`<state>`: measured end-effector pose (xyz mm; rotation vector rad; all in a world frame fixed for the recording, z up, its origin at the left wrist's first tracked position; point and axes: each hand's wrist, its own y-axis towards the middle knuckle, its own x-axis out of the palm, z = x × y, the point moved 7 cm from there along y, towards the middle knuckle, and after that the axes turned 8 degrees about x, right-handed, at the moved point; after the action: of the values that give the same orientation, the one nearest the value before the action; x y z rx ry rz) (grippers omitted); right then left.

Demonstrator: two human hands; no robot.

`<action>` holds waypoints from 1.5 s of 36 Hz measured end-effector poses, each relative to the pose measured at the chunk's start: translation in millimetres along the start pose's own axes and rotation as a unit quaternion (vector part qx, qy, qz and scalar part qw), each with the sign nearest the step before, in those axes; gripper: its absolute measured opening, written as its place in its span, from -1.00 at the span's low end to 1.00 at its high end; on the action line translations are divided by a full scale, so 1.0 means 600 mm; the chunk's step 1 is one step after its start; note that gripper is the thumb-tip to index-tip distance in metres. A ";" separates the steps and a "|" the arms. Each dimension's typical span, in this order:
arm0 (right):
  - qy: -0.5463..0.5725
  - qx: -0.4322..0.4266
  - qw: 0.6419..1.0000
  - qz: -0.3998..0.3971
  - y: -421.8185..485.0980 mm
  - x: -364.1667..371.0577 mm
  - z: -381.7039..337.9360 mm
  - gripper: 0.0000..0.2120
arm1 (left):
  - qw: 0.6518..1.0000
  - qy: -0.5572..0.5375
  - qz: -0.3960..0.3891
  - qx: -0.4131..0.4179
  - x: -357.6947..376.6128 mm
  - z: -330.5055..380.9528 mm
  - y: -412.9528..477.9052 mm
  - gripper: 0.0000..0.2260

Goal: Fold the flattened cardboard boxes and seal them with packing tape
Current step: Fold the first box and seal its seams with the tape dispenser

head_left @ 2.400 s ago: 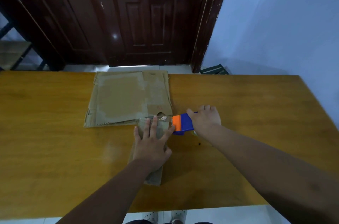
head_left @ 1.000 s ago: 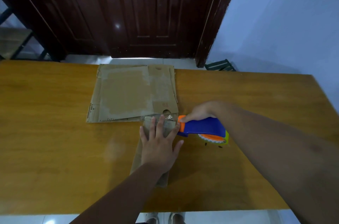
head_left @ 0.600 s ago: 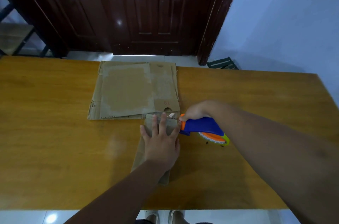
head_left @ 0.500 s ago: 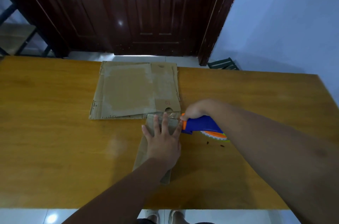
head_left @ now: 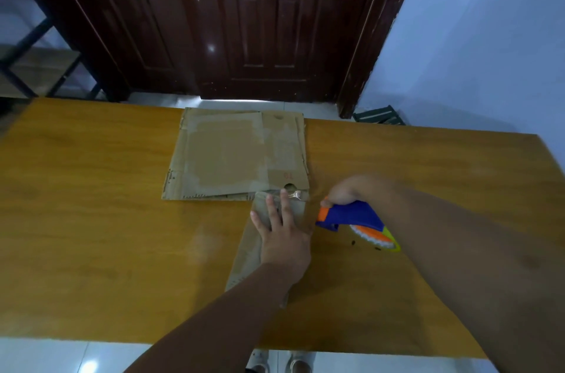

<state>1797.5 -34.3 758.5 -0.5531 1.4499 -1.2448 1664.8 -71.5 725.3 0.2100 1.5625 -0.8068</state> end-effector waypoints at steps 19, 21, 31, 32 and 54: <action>0.618 -0.084 0.780 0.057 -0.045 -0.016 0.127 -0.53 | 0.978 -0.134 0.161 0.008 -0.040 -0.019 -0.032 -0.56; 0.657 -0.110 0.745 0.045 -0.051 -0.016 0.130 -0.56 | 0.948 -0.217 0.230 -0.021 -0.063 -0.035 -0.046 -0.62; 0.708 -0.156 0.688 0.037 -0.066 -0.011 0.124 -0.52 | 0.702 -0.687 0.185 -0.020 -0.160 -0.016 -0.028 -0.65; 0.705 -0.163 0.689 0.037 -0.068 -0.012 0.121 -0.52 | 0.680 -0.718 0.145 -0.028 -0.158 -0.006 -0.022 -0.65; 0.574 -0.220 0.787 0.043 -0.092 -0.028 0.082 -0.36 | 0.392 -0.901 0.019 -0.187 -0.157 -0.001 -0.004 -0.92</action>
<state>1831.7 -57.8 822.2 0.0735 2.8018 -1.1838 1680.1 -43.1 813.5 -0.8046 -0.4948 -0.1700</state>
